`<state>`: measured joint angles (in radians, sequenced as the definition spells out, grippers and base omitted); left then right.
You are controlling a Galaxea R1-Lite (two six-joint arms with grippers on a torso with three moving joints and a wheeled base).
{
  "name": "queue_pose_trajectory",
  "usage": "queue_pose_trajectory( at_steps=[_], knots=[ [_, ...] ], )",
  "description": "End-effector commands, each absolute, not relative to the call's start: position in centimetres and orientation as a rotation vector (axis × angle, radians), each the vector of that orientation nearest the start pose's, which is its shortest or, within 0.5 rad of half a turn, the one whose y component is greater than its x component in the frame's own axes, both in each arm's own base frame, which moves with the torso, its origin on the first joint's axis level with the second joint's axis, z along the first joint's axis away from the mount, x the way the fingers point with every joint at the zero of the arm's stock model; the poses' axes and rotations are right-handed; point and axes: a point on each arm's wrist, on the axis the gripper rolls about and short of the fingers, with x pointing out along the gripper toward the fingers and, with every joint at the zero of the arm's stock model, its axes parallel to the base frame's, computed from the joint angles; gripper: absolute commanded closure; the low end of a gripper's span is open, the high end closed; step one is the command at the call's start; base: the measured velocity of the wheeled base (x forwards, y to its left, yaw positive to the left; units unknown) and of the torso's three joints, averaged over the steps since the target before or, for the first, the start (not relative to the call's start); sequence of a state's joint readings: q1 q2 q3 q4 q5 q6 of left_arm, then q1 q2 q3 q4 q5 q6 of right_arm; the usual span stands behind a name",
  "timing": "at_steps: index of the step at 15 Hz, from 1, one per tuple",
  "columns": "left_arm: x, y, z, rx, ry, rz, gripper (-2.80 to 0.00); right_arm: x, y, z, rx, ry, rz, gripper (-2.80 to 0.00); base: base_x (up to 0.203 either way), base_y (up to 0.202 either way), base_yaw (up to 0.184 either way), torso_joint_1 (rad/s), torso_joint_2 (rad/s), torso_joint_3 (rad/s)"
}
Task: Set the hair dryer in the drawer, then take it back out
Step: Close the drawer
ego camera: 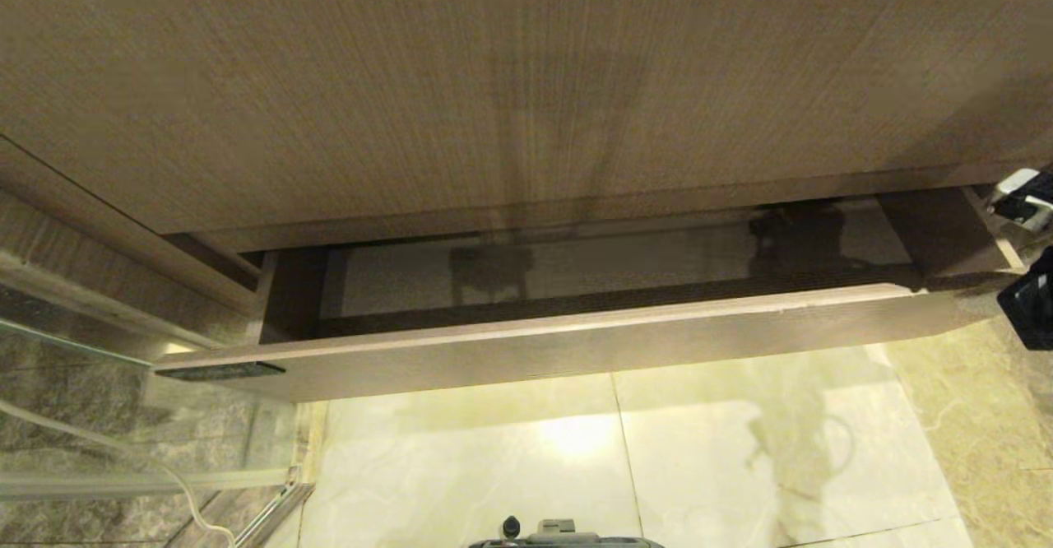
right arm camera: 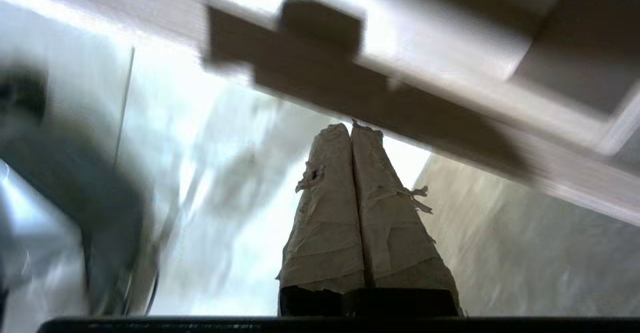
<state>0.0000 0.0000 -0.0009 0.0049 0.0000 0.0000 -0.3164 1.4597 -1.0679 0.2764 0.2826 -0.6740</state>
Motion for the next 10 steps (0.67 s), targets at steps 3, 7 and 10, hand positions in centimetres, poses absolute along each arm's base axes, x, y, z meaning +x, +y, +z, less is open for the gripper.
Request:
queue_pose_trajectory(
  at_steps=[3, 7, 10],
  knots=[
    [-2.3, 0.0, 7.5, 0.000, 0.002, 0.000, 0.00, 20.5, -5.2, 28.0, -0.437, 0.244, 0.123, 0.00, 0.000, 0.000, 0.000, 0.000, 0.00, 0.000],
    [-2.3, 0.0, 7.5, 0.000, 0.003, 0.000, 0.00, 17.9, -3.9, 29.3, -0.420, 0.143, 0.121, 0.00, 0.000, 0.000, 0.000, 0.000, 0.00, 0.000],
    [-2.3, 0.0, 7.5, 0.000, 0.002, 0.000, 0.00, 17.3, -3.7, 27.3, -0.422, 0.271, 0.158, 0.00, 0.000, 0.000, 0.000, 0.000, 0.00, 0.000]
  ],
)
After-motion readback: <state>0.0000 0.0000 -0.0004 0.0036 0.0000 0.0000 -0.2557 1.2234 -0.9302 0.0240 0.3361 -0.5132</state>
